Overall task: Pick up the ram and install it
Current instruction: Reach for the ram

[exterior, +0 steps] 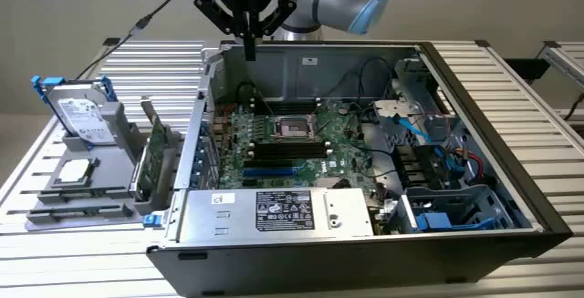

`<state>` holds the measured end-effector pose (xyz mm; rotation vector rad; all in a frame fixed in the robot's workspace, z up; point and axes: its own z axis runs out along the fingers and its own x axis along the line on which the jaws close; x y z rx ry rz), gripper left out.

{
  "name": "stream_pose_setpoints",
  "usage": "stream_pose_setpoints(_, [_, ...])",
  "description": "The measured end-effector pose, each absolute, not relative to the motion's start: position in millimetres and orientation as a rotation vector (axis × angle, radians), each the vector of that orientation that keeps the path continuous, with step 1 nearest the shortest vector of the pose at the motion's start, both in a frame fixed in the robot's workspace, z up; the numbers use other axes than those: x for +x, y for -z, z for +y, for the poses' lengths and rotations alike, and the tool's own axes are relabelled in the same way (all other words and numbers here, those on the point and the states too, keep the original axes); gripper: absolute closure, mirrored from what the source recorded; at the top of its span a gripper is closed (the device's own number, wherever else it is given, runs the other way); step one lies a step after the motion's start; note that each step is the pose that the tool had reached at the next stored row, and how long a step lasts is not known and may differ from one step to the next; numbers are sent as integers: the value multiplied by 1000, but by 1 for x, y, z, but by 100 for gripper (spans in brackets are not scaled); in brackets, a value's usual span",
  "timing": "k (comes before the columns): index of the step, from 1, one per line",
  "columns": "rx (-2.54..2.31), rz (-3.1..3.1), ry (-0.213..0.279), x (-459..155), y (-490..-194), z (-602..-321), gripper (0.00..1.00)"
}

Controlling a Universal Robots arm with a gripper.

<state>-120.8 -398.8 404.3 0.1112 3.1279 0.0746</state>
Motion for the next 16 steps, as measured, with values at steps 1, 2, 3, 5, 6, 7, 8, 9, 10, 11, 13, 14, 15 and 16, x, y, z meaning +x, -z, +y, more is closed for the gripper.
stream_pose_setpoints(1, [111, 3128, -75, -121, -404, -399, 89])
stream_pose_setpoints(2, [111, 3128, -75, -121, -405, -399, 89])
stream_pose_setpoints(3, [111, 3128, -75, -121, -405, -399, 89])
stream_pose_setpoints(5, [111, 3128, -75, -121, -405, -399, 89])
stream_pose_setpoints(6, [111, 3128, -75, -121, -405, -399, 89])
stream_pose_setpoints(7, [111, 3129, -75, -121, -405, -399, 89])
stream_pose_setpoints(8, [111, 3129, -75, -121, -405, -399, 89])
stream_pose_setpoints(9, [111, 3129, -75, -121, -405, -399, 89])
stream_pose_setpoints(10, [111, 3129, -75, -121, -405, -399, 89])
stream_pose_setpoints(11, [111, 3129, -75, -121, -405, -399, 89])
stream_pose_setpoints(13, [111, 3129, -74, -127, -405, -400, 89])
stream_pose_setpoints(14, [111, 3129, -75, -131, -405, -401, 89])
stream_pose_setpoints(15, [111, 3129, -74, -136, -405, -402, 89])
stream_pose_setpoints(16, [111, 3129, -75, -141, -405, -403, 89])
